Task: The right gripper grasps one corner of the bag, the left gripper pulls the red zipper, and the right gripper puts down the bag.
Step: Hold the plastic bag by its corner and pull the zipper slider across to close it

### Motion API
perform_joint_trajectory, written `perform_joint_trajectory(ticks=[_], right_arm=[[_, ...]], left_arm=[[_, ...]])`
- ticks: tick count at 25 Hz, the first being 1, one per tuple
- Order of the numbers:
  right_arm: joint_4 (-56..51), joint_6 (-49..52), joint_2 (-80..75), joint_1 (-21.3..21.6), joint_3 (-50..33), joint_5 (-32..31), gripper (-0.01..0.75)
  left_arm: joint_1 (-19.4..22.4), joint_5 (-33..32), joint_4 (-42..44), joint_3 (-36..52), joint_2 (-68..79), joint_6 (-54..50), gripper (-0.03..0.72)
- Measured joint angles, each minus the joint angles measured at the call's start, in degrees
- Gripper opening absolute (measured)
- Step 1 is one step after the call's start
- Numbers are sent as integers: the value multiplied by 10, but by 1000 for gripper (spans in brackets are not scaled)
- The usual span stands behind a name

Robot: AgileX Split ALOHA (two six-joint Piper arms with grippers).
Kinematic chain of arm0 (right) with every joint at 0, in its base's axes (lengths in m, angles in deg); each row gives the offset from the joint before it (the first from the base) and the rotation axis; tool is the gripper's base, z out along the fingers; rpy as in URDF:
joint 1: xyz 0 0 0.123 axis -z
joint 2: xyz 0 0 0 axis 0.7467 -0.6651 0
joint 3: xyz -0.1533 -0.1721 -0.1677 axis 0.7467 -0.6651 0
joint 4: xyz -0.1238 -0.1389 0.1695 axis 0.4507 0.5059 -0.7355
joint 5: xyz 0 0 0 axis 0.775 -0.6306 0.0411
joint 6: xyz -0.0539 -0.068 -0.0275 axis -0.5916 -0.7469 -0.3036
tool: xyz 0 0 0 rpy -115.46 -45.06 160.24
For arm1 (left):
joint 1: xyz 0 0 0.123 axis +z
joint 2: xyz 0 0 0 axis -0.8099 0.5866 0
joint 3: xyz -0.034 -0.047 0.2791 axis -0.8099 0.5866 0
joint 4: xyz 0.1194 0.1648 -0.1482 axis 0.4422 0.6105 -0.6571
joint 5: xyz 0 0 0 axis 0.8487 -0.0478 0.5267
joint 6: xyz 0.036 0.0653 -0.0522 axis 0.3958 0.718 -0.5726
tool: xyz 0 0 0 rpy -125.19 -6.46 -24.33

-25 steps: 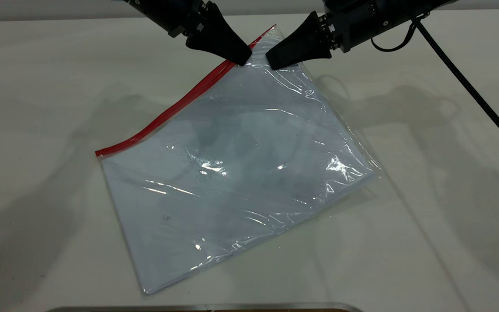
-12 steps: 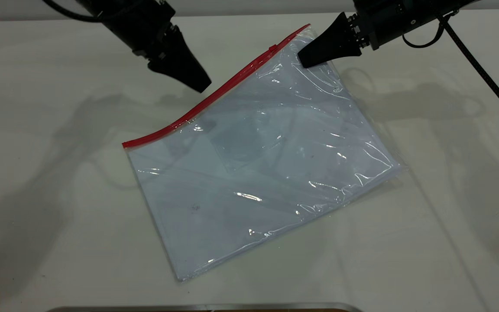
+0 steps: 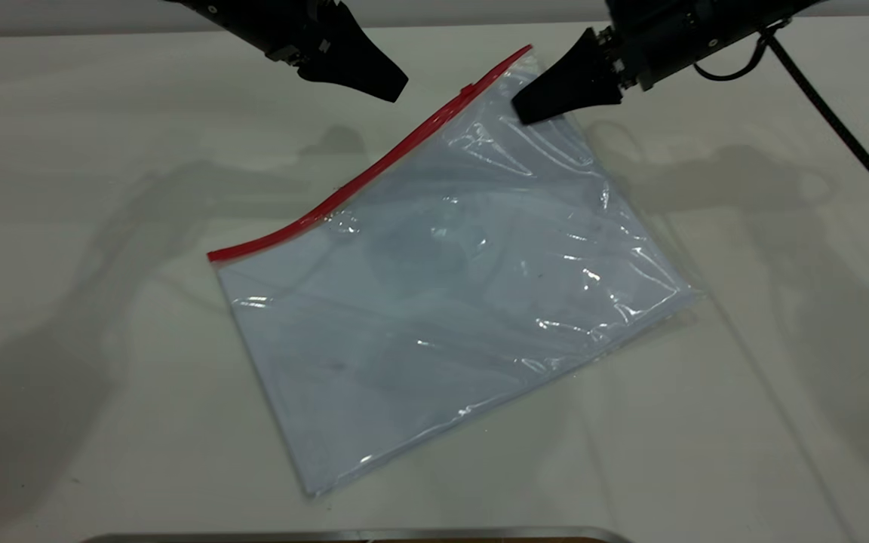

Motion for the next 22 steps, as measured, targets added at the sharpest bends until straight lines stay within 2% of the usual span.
perform_joint_trajectory(ticks=[7, 22], right_arm=[[7, -6, 0, -33, 0, 0, 34], [7, -7, 0, -35, 0, -1, 34]], left_arm=[[-8, -5, -8, 0, 0, 6, 387], [-16, -45, -9, 0, 26, 2, 387]])
